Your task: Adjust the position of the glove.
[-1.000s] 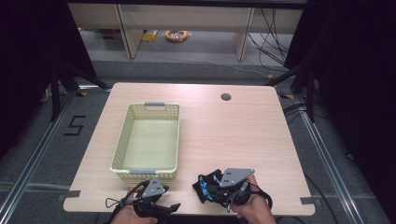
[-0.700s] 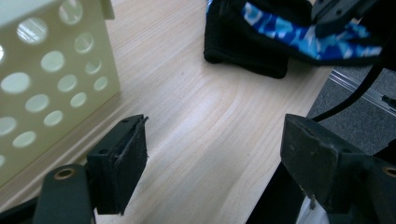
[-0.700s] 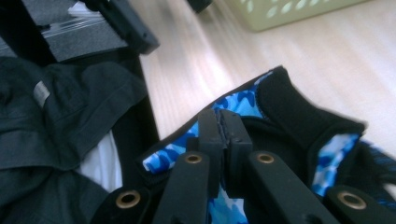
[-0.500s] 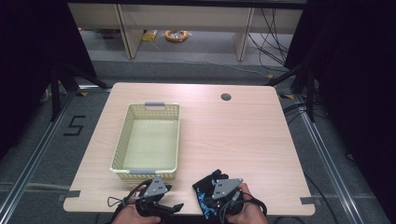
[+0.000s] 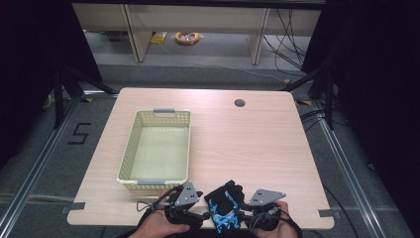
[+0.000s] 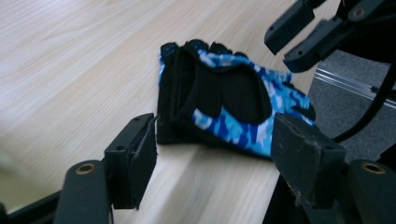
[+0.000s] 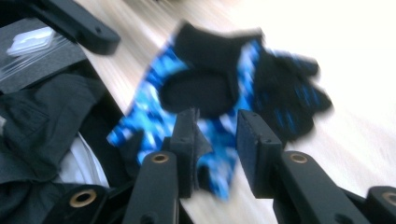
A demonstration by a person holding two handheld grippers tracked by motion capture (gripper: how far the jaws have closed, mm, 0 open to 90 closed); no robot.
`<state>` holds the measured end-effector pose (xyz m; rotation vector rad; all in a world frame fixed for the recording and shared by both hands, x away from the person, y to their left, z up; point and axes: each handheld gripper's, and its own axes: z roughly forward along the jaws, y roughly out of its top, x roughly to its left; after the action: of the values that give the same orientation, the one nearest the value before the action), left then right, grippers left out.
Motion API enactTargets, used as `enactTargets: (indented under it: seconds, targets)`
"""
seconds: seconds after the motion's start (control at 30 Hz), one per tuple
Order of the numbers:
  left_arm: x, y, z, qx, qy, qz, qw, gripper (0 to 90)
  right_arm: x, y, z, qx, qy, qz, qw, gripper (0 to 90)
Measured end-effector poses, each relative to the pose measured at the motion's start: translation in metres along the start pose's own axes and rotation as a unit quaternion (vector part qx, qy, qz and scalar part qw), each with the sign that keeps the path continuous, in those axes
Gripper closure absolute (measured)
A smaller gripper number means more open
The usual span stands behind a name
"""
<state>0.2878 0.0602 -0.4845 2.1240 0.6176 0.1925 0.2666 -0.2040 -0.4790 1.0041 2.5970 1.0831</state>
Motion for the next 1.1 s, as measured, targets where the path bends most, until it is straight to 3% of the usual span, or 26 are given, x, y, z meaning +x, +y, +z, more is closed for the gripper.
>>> enactTargets:
  seconds: [0.07,0.1,0.13,0.17,0.23,0.27,0.33,0.37,0.5,0.57,0.6,0.63,0.67,0.7,0.77,0.83,1.0,1.1]
  targets:
    - [0.001,0.005,0.004,0.006,-0.005,0.013,0.9999,34.0,-0.001,-0.006,-0.002,0.0,-0.005,0.006,1.0,67.7]
    - [0.001,0.006,0.007,0.005,-0.01,0.008,0.9999,35.2,0.0,-0.009,-0.001,-0.006,-0.007,0.015,0.9998,66.7]
    - [0.003,0.008,0.008,0.012,-0.008,0.016,0.9998,35.7,0.0,-0.009,-0.003,0.01,-0.009,0.02,0.9997,65.9]
    - [0.002,0.008,0.012,0.009,-0.005,0.002,0.9999,36.6,0.0,-0.01,-0.003,0.007,-0.012,0.018,0.9997,65.3]
    - [0.005,0.011,0.016,0.012,-0.003,0.015,0.9998,39.1,0.0,-0.012,-0.001,0.018,-0.015,0.032,0.9992,64.0]
    - [0.005,0.012,0.017,0.015,-0.002,0.021,0.9997,40.5,-0.001,-0.014,0.003,0.019,-0.017,0.028,0.9993,63.4]
    - [0.006,0.013,0.02,0.015,-0.004,0.02,0.9997,41.8,0.001,-0.015,0.006,0.036,-0.009,0.046,0.9983,62.8]
    - [0.007,0.014,0.02,0.019,-0.006,0.018,0.9996,43.0,0.001,-0.017,0.009,0.036,-0.011,0.038,0.9986,62.8]
    - [0.007,0.014,0.024,0.043,-0.012,0.041,0.9982,46.4,0.0,-0.017,0.012,0.051,-0.014,0.031,0.9981,63.9]
    - [0.007,0.013,0.027,0.054,-0.008,0.052,0.9972,46.3,-0.002,-0.017,0.015,0.036,-0.017,0.008,0.9992,66.7]
    - [0.006,0.013,0.028,0.054,-0.01,0.057,0.9969,46.6,0.0,-0.017,0.014,0.044,-0.017,0.017,0.9988,70.1]
    - [0.006,0.012,0.03,0.06,-0.008,0.061,0.9963,49.0,0.0,-0.017,0.013,0.048,-0.019,0.008,0.9986,75.2]
    - [0.006,0.011,0.03,0.066,-0.006,0.072,0.9952,51.7,0.002,-0.017,0.015,0.045,-0.019,0.011,0.9987,79.3]
    - [0.006,0.01,0.031,0.071,-0.009,0.068,0.9951,55.9,0.002,-0.017,0.014,0.048,-0.019,0.003,0.9987,83.7]
    - [0.007,0.009,0.031,0.078,-0.004,0.082,0.9936,65.5,0.002,-0.018,0.014,0.046,-0.018,0.003,0.9988,88.0]
    - [0.006,0.007,0.032,0.08,-0.001,0.078,0.9938,70.7,-0.001,-0.017,0.012,0.051,-0.013,0.001,0.9986,88.8]
    - [0.003,0.011,0.024,0.068,0.0,0.071,0.9952,80.7,0.0,-0.016,0.01,0.026,-0.015,0.0,0.9996,89.1]
    - [0.002,0.017,0.012,0.044,-0.011,0.05,0.9977,82.0,-0.002,-0.012,-0.001,0.008,-0.01,0.003,0.9999,89.2]
